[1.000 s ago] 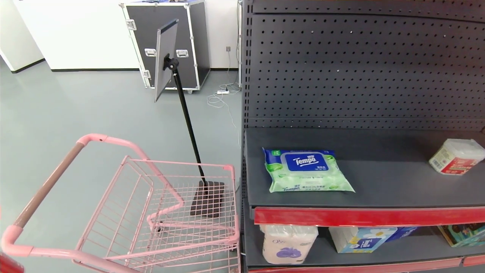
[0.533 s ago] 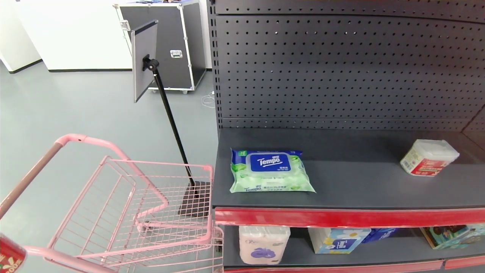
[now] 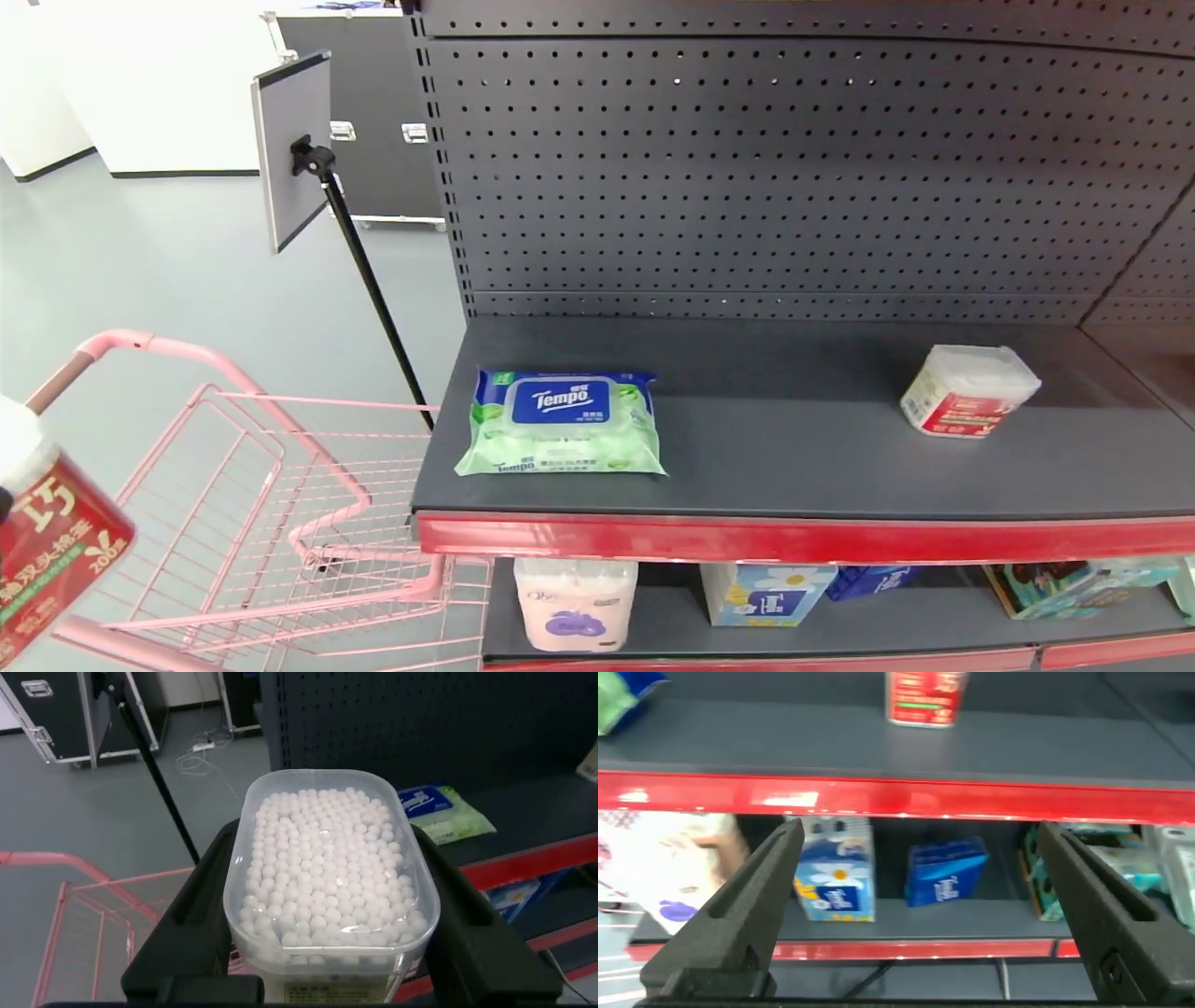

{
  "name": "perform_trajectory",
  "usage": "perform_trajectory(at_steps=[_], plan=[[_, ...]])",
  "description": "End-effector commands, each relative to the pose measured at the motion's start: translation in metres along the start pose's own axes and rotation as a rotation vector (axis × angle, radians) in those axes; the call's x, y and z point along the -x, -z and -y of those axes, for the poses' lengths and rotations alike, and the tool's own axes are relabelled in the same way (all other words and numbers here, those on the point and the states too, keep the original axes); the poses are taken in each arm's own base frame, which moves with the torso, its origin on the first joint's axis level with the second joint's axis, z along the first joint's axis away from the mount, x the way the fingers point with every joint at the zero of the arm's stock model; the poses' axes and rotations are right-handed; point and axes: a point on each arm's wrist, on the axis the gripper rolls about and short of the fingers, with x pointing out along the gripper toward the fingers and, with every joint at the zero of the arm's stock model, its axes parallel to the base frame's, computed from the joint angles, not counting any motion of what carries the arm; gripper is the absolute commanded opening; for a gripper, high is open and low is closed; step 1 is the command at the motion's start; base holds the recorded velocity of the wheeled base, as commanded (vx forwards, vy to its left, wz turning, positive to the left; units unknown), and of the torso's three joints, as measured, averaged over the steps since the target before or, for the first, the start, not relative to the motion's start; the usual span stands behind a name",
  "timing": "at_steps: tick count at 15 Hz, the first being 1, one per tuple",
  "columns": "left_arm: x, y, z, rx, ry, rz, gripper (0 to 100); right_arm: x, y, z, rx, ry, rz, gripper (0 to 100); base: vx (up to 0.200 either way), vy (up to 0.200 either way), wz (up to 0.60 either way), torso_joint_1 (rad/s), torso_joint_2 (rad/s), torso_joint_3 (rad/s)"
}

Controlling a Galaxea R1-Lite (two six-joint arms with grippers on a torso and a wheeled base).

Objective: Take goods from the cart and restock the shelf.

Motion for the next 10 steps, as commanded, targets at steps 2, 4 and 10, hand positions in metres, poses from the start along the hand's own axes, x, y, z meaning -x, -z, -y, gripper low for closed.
perform_trajectory(at_steps=[2,4,10], plan=[[-0.0187,-0.0027,-0.0004,0.0,0.002,-0.038,0,-0.0001,-0.0001,0.0,0.001,-0.001,-0.001,100,0.0,-0.2,0.0,0.002,0.0,0.002],[-0.0222,-0.0065,-0.0007,-0.001,0.002,-0.027,0,-0.0001,-0.0001,0.0,0.001,-0.001,-0.001,100,0.0,-0.2,0.0,0.002,0.0,0.002],[-0.0248,-0.0093,-0.0009,-0.016,0.001,-0.023,0,-0.0001,-0.0001,0.0,0.001,-0.001,-0.001,100,0.0,-0.2,0.0,0.002,0.0,0.005]])
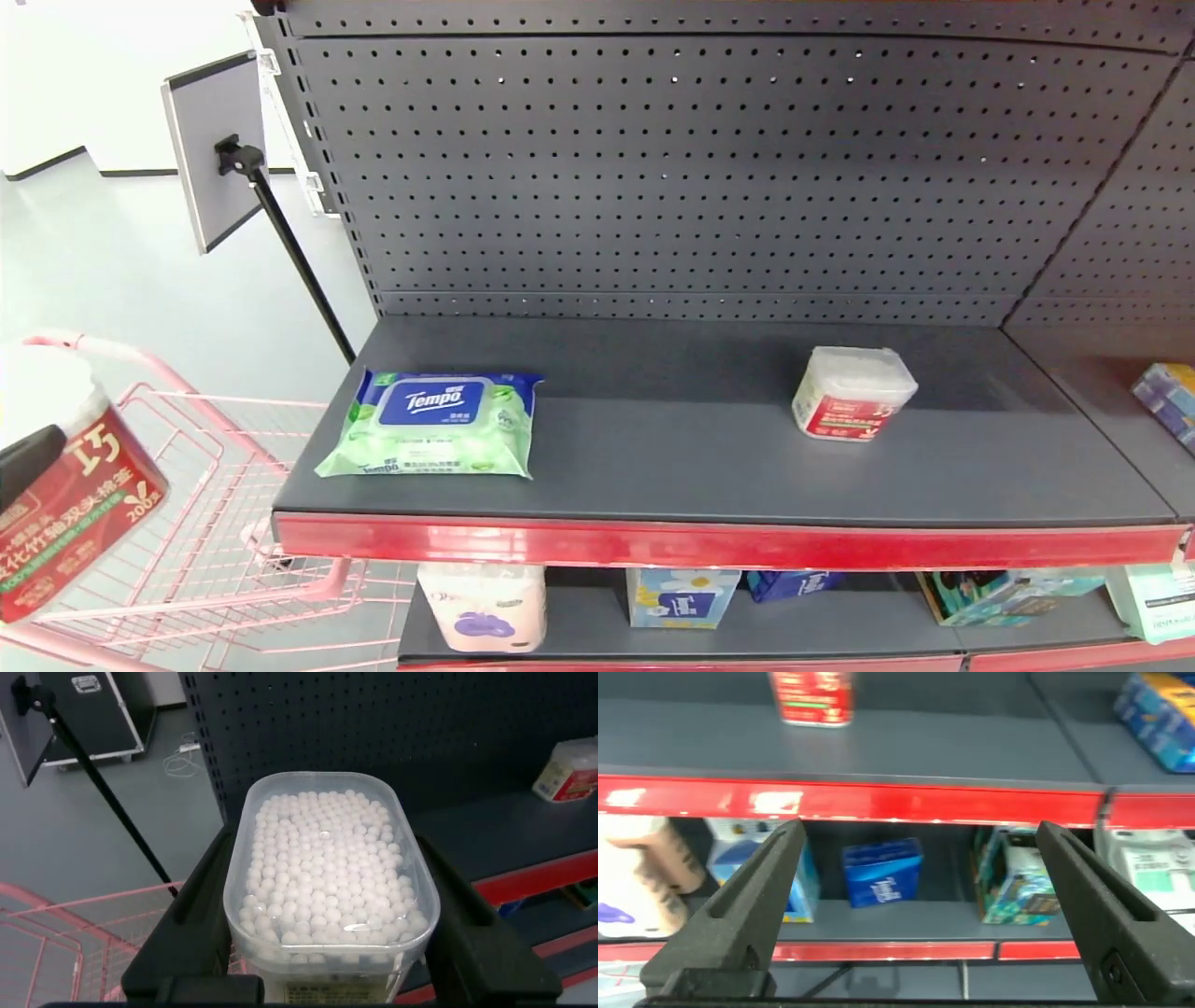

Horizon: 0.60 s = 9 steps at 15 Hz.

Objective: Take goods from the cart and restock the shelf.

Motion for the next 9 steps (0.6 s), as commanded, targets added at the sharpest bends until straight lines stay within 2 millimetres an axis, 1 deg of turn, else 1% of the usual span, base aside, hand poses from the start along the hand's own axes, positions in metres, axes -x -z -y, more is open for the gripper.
perform_trajectory(at_steps=[1,9], plan=[[-0.0021,0.0002,0.0,0.0,0.0,-0.008,0,-0.0001,-0.0001,0.0,0.0,0.0,-0.001,100,0.0,-0.2,0.0,-0.002,0.0,0.002],[-0.0026,0.0007,0.0001,-0.022,0.002,-0.011,0,-0.0001,-0.0001,0.0,0.0,-0.002,-0.001,100,0.0,-0.2,0.0,0.002,0.0,0.002]])
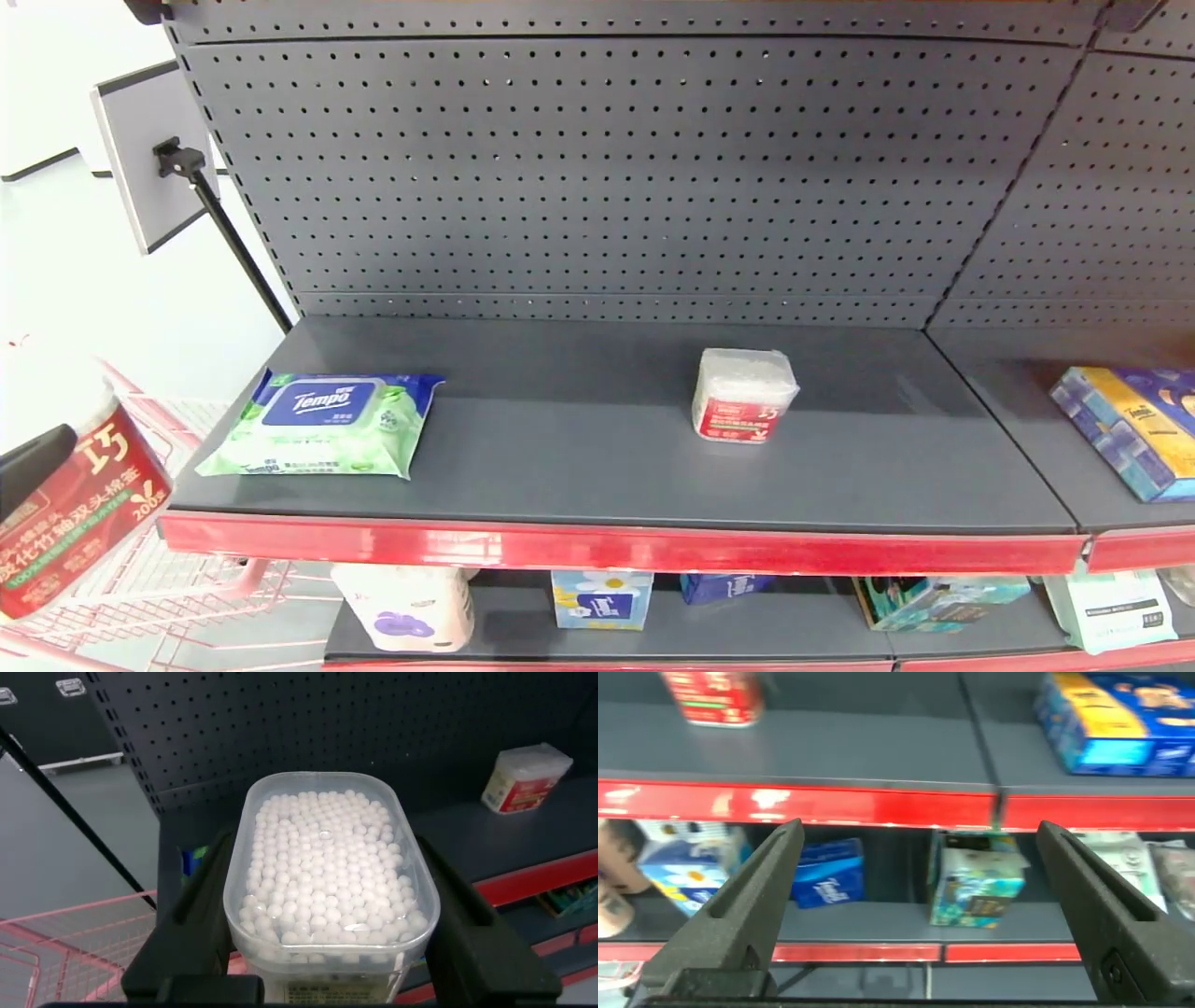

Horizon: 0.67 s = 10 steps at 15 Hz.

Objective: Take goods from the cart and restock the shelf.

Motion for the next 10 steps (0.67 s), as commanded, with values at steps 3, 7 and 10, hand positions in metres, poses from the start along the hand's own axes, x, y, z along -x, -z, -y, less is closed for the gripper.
perform_trajectory(at_steps=[3,7,10], plan=[[0.0,0.0002,0.0,-0.007,0.0,0.0,0,-0.0001,-0.0001,0.0,0.0,0.001,-0.001,100,0.0,-0.2,0.0,-0.002,0.0,0.007],[-0.0001,0.0011,0.0001,-0.013,-0.001,-0.003,0,-0.0001,-0.0001,0.0,0.0,0.001,-0.001,100,0.0,-0.2,0.0,0.002,0.0,0.001],[0.0,0.0023,0.0002,-0.035,0.0,-0.007,0,-0.0001,-0.0001,0.0,0.0,0.0,-0.001,100,0.0,0.0,0.0,0.0,0.0,0.0]])
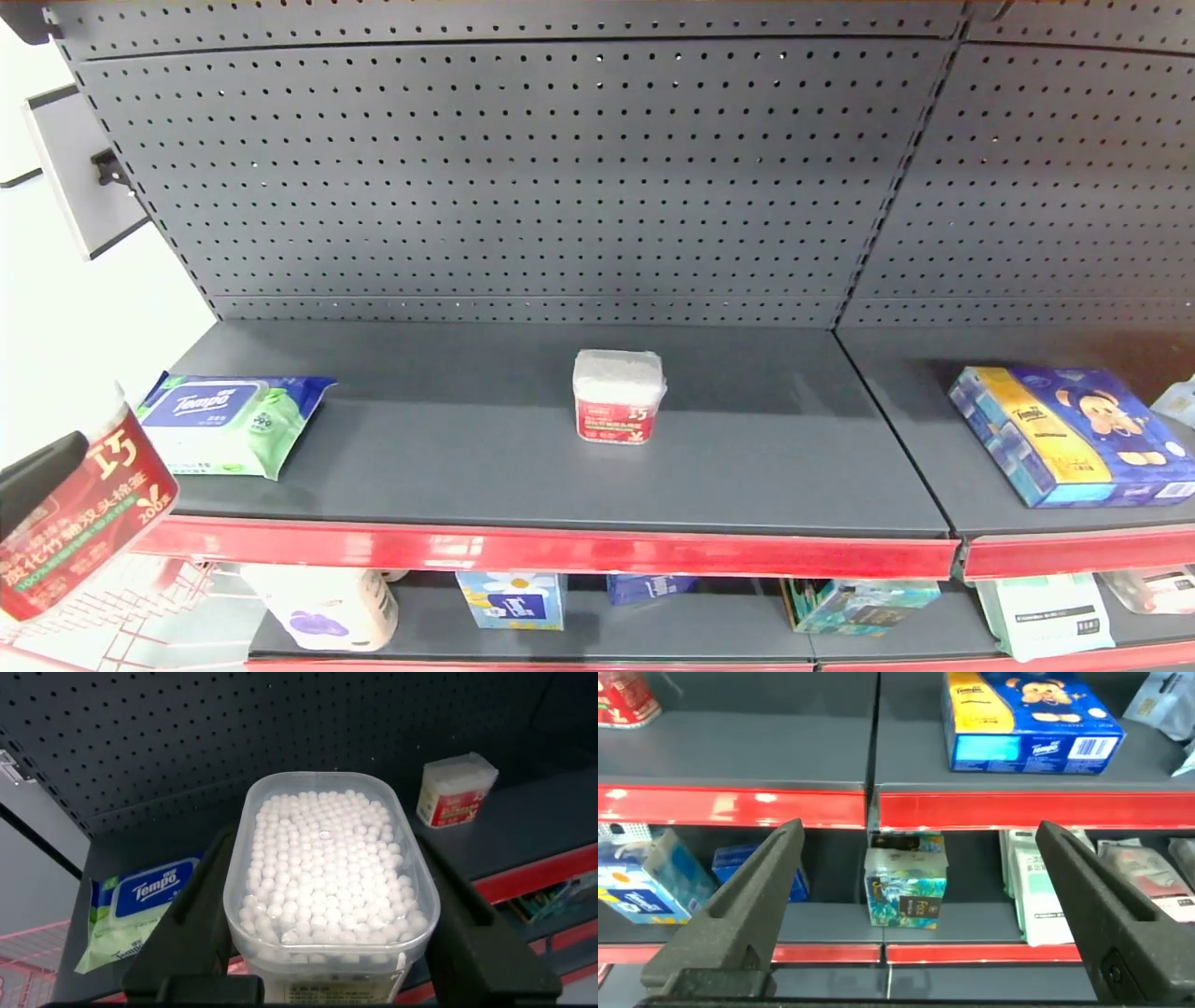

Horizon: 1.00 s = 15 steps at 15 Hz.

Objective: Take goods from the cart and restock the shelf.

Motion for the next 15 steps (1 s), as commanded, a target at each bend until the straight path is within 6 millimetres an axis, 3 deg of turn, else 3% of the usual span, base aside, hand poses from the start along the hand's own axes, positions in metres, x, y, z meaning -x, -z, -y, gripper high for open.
perform_trajectory(at_steps=[1,6,12,15], plan=[[0.0004,0.0002,0.0,-0.004,0.0,0.001,0,-0.0001,-0.0001,0.0,0.001,0.001,-0.001,100,0.0,0.0,0.0,0.0,0.0,0.0],[0.0005,0.0016,0.0002,-0.006,-0.001,-0.004,0,-0.0001,-0.0001,0.0,0.001,0.001,-0.001,100,0.0,0.0,0.0,0.0,0.0,0.0],[0.0006,0.0012,0.0001,-0.007,-0.003,-0.003,0,-0.0001,-0.0001,0.0,0.001,0.001,-0.001,100,0.2,0.0,0.0,0.001,0.0,0.002],[0.0006,0.001,0.0001,-0.012,-0.003,-0.001,0,-0.0001,-0.0001,0.0,-0.001,0.001,-0.001,100,0.0,0.0,0.0,0.0,0.0,0.0]])
